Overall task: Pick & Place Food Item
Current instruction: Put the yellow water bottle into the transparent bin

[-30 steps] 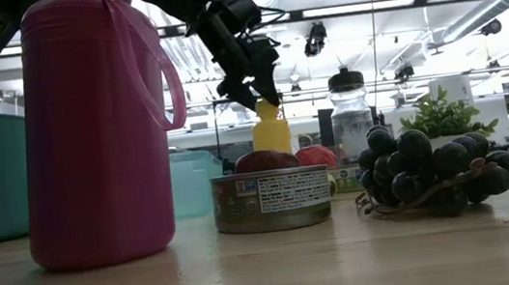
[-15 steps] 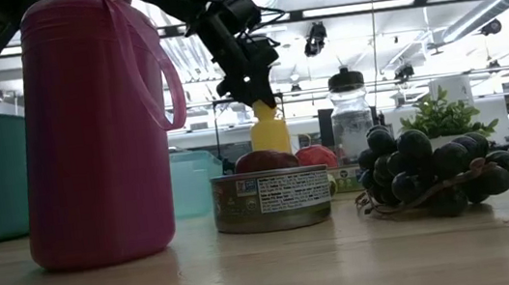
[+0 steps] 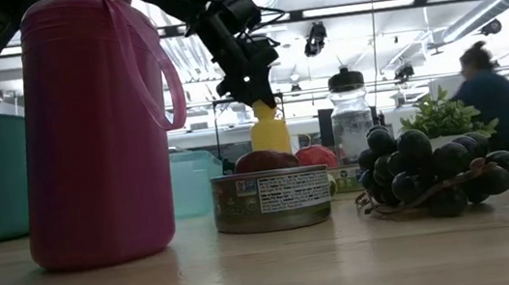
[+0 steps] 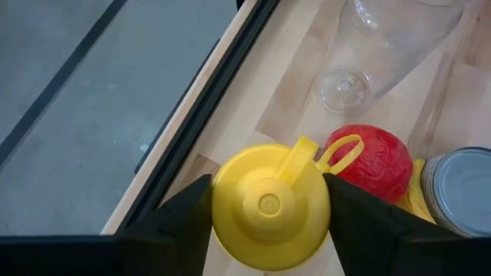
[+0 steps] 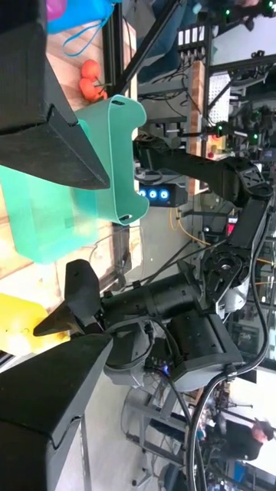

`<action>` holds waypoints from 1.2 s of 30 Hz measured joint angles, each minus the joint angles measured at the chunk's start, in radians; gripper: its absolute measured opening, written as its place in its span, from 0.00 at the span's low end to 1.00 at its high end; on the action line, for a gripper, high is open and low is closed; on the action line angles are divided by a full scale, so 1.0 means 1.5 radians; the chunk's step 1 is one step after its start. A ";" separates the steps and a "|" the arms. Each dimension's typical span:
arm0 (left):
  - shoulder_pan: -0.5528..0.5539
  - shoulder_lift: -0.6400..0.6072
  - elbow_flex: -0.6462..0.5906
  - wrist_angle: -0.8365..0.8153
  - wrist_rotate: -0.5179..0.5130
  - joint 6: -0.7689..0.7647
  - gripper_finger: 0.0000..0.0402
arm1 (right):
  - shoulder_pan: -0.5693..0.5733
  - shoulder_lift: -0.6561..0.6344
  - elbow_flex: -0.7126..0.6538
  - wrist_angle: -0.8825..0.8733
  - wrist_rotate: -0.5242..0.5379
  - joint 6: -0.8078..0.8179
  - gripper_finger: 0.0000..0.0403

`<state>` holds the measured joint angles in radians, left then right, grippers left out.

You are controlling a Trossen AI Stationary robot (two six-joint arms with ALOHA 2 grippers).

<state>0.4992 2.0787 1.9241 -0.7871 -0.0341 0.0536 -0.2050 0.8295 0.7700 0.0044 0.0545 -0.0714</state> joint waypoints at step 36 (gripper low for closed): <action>0.027 -0.379 -0.103 -0.227 -0.318 -0.280 0.54 | 0.000 0.000 0.000 0.000 0.000 0.000 0.80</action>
<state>0.5389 1.5101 1.7689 -1.1275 -0.5109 -0.3664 -0.2052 0.8295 0.7700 0.0044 0.0544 -0.0715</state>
